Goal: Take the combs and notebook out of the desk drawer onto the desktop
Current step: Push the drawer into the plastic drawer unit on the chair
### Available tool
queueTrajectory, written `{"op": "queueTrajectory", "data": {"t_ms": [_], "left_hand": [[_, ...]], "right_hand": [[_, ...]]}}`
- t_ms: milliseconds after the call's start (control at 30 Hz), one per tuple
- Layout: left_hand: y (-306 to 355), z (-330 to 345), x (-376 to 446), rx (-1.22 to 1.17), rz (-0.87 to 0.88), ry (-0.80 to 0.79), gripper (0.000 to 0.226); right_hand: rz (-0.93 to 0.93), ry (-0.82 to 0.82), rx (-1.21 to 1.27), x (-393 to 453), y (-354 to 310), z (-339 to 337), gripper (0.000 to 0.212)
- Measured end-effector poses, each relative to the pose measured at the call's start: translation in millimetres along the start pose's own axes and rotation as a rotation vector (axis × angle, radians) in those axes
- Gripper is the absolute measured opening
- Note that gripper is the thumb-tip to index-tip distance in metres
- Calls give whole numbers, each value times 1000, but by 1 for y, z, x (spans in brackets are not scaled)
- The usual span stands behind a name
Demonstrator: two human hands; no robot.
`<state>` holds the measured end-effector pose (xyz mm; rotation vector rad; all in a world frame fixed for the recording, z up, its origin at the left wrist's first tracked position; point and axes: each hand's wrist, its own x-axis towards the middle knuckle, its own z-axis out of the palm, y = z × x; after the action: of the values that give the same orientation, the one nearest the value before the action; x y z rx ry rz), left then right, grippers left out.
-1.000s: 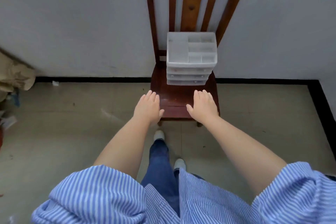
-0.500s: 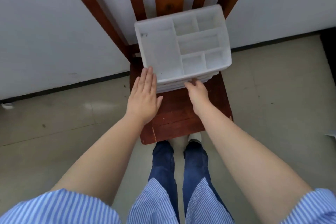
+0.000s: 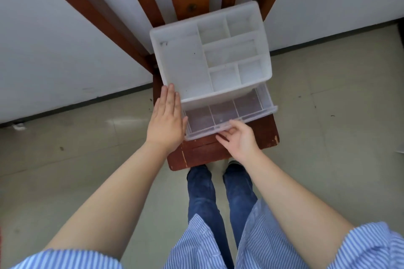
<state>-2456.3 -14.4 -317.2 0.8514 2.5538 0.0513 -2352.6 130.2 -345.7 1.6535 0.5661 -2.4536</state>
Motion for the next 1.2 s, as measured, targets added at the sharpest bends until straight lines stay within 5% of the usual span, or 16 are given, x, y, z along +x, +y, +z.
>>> {"op": "queueTrajectory", "data": {"t_ms": [167, 300, 433, 600, 833, 1200], "left_hand": [[7, -8, -2, -33, -42, -14, 61], [13, -9, -5, -75, -56, -23, 61], [11, -8, -5, -97, -38, 11, 55], [11, -8, -6, -25, -55, -21, 58], [9, 1, -7, 146, -87, -44, 63], [10, 6, -5, 59, -58, -9, 64]], "right_hand": [[49, 71, -101, -13, 14, -33, 28], [-18, -47, -243, -13, -5, -8, 30], [-79, -126, -281, 6, -34, 44, 60], [-22, 122, -779, 30, -36, 48, 39], [27, 157, -69, 81, -33, 34, 30], [-48, 104, 197, 88, -16, 38, 29]]}}
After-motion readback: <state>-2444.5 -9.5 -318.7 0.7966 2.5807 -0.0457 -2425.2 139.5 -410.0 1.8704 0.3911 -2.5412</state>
